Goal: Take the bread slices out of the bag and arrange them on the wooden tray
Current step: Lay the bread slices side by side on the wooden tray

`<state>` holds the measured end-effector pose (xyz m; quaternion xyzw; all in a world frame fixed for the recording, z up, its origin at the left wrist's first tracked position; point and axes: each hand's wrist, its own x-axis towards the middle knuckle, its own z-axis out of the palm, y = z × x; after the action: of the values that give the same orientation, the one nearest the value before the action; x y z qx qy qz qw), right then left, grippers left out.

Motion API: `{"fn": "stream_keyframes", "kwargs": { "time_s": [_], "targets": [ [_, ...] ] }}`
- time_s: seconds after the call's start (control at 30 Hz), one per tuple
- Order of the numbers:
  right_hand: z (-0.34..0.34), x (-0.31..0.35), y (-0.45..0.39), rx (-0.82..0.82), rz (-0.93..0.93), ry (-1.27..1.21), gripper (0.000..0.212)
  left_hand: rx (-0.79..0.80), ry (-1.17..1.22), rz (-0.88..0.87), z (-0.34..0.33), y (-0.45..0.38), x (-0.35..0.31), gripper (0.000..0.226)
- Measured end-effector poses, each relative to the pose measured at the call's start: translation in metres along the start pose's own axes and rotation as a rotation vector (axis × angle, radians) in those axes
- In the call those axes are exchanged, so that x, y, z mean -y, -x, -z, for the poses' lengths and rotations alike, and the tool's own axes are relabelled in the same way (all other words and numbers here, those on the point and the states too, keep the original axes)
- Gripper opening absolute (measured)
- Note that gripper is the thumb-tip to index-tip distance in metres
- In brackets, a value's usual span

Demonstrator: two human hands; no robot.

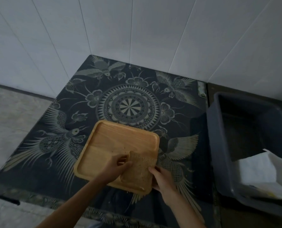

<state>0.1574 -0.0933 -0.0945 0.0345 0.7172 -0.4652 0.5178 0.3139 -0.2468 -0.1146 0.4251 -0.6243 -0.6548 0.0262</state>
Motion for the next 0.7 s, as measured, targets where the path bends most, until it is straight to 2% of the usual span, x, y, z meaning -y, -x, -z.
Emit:
{"fn": "stream_keyframes", "kwargs": {
  "time_s": [0.13,0.3,0.43,0.57,0.7],
  "targets": [
    [-0.002,-0.007,-0.005,-0.024,0.004,0.008,0.023,0.013,-0.031,0.029,-0.002,-0.004,0.009,0.047],
    [-0.006,-0.011,-0.009,-0.063,0.081,0.093,0.008,-0.037,-0.082,0.040,-0.002,-0.006,0.017,0.075],
    [-0.007,-0.015,-0.010,-0.085,0.160,0.206,0.006,-0.067,-0.147,0.060,-0.004,-0.003,0.018,0.069],
    [0.004,-0.015,-0.014,-0.118,0.218,0.333,0.027,-0.078,-0.233,0.056,-0.012,0.003,0.005,0.048],
    [0.012,-0.010,-0.018,-0.048,0.240,0.371,0.023,-0.148,-0.273,0.057,-0.019,0.010,-0.004,0.056]
  ]
}}
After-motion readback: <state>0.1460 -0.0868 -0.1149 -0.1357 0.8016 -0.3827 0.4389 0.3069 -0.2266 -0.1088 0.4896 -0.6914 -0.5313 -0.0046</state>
